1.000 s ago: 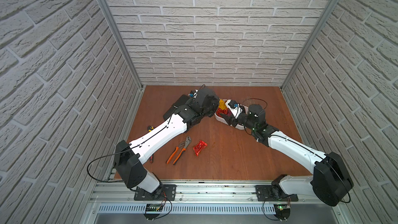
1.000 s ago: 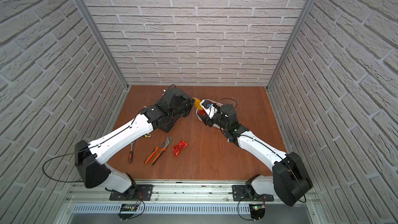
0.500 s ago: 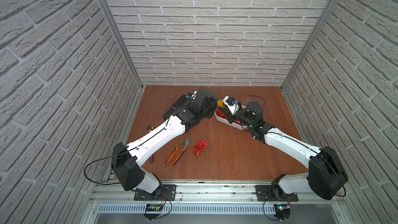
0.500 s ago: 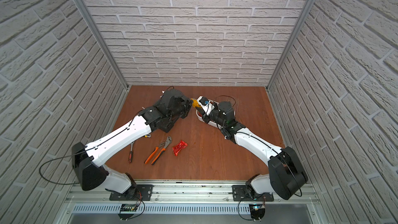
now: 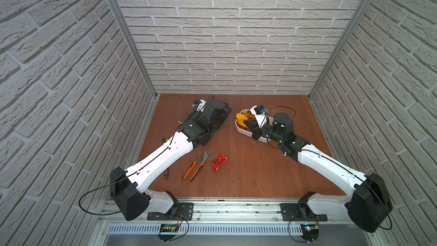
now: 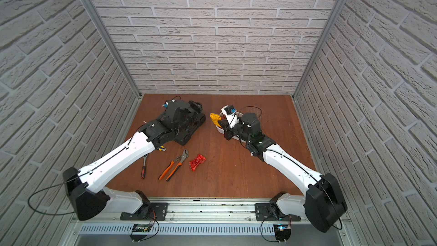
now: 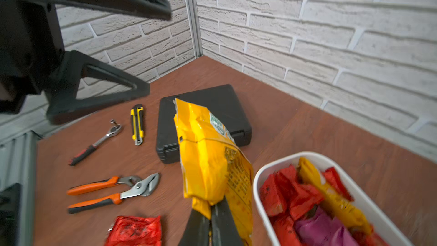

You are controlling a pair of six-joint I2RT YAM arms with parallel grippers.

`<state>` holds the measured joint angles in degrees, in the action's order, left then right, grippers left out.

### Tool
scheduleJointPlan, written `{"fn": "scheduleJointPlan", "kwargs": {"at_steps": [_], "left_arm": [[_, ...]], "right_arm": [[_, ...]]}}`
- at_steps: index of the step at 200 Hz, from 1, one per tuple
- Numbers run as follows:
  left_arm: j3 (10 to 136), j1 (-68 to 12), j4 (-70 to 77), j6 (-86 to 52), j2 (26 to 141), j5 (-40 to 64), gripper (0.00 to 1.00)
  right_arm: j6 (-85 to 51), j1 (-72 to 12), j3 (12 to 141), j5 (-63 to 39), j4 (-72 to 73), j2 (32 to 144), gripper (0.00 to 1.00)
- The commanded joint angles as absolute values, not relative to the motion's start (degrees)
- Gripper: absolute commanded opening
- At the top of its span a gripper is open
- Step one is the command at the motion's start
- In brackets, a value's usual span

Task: Take the tea bags out of the storage box
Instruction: Pick up the tea bag from the storage box, then place the tea bag at the center of the board.

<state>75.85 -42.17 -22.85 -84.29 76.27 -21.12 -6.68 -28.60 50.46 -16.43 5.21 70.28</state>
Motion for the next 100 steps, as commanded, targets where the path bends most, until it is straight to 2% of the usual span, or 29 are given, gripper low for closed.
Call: {"fn": "scheduleJointPlan", "kwargs": {"at_steps": [1, 14, 33, 58, 100], "left_arm": [[71.38, -40.24, -20.51, -67.11, 71.28, -27.55, 0.86], [68.20, -38.74, -18.90, -62.62, 69.47, -26.53, 0.86], [65.89, -36.94, -19.59, -55.58, 68.26, -24.54, 0.85], [64.97, -36.75, -21.69, -45.00, 67.39, -24.70, 0.85], [60.81, -36.70, -20.95, -34.85, 63.36, -25.69, 0.82]], "right_arm": [[-26.07, -29.82, 49.61, -13.92, -14.52, 66.08, 0.03], [-33.19, -30.05, 48.85, -15.61, -22.70, 65.39, 0.03], [-41.28, -32.12, 45.40, -17.85, -27.19, 64.22, 0.03], [-49.48, -35.80, 42.46, -16.47, -26.90, 62.97, 0.03], [-58.03, -39.56, 42.68, -14.94, -20.25, 69.71, 0.03]]}}
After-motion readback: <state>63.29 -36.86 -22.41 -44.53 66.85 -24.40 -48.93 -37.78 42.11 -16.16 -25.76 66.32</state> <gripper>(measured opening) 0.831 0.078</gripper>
